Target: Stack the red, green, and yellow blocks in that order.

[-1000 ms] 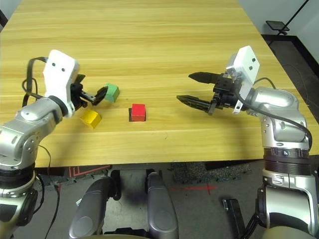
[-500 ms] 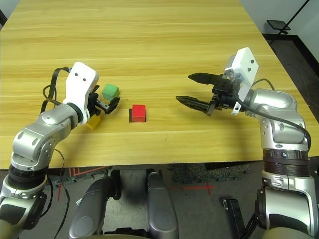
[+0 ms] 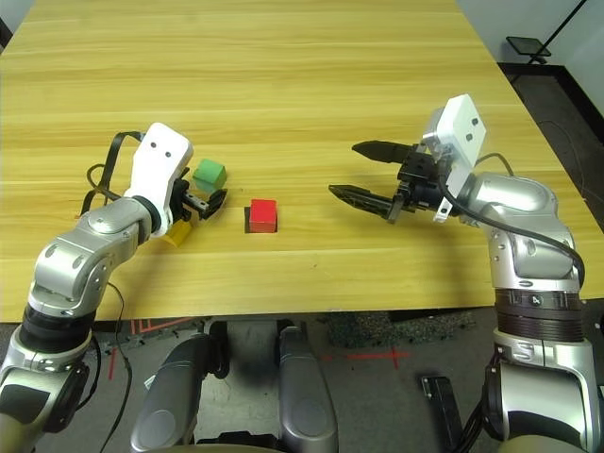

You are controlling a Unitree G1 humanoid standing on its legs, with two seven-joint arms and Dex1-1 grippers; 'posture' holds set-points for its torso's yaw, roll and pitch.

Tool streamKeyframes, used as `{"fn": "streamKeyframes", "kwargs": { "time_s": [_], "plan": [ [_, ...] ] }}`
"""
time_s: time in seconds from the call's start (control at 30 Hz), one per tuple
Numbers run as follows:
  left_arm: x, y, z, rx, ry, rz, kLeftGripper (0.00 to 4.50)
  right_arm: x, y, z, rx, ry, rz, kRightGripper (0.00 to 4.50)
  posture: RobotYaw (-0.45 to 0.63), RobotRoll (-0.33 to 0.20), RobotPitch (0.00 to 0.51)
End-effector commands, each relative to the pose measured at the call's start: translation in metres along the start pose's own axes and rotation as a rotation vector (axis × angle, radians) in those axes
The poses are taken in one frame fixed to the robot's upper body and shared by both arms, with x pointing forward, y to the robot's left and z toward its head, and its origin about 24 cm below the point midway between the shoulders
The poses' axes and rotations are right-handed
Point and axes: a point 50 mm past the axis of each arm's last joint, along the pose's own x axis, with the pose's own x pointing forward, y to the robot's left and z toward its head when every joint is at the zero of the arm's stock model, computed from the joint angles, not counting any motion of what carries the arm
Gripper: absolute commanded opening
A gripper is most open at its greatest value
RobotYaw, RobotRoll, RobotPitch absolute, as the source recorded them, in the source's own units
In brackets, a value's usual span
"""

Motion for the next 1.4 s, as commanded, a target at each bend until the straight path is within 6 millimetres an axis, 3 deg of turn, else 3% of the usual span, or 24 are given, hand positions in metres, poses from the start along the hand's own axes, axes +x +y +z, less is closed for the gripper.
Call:
{"fn": "streamKeyframes", "kwargs": {
  "time_s": [0.03, 0.33, 0.7, 0.8, 0.97, 1.17, 1.4],
  "plan": [
    [0.006, 0.001, -0.009, 0.000, 0.037, 0.011, 4.50, 0.002, 0.003, 0.000, -0.005, -0.007, 0.015, 4.48, 0.22, 0.076, 0.308],
    [0.018, 0.009, -0.012, -0.025, 0.045, 0.051, 4.50, 0.007, 0.005, -0.001, -0.008, -0.015, 0.024, 4.48, 0.22, 0.077, 0.309],
    [0.017, 0.009, -0.009, -0.054, 0.016, 0.031, 4.50, 0.009, 0.002, -0.002, -0.012, -0.023, 0.014, 4.48, 0.22, 0.078, 0.309],
    [0.016, 0.010, -0.004, -0.079, -0.013, 0.019, 3.87, 0.010, 0.001, -0.003, -0.015, -0.025, 0.008, 4.50, 0.23, 0.082, 0.310],
    [0.013, 0.012, -0.001, -0.093, -0.024, 0.014, 2.11, 0.011, -0.002, -0.005, -0.021, -0.026, -0.005, 4.50, 0.24, 0.086, 0.308],
    [0.011, 0.015, 0.007, -0.084, -0.056, 0.011, 2.00, 0.015, -0.003, -0.006, -0.023, -0.033, -0.006, 4.50, 0.25, 0.092, 0.300],
    [-0.002, 0.024, 0.041, 0.016, -0.207, -0.055, 2.00, 0.017, -0.006, -0.007, -0.027, -0.034, -0.007, 4.50, 0.26, 0.092, 0.297]
  ]
}}
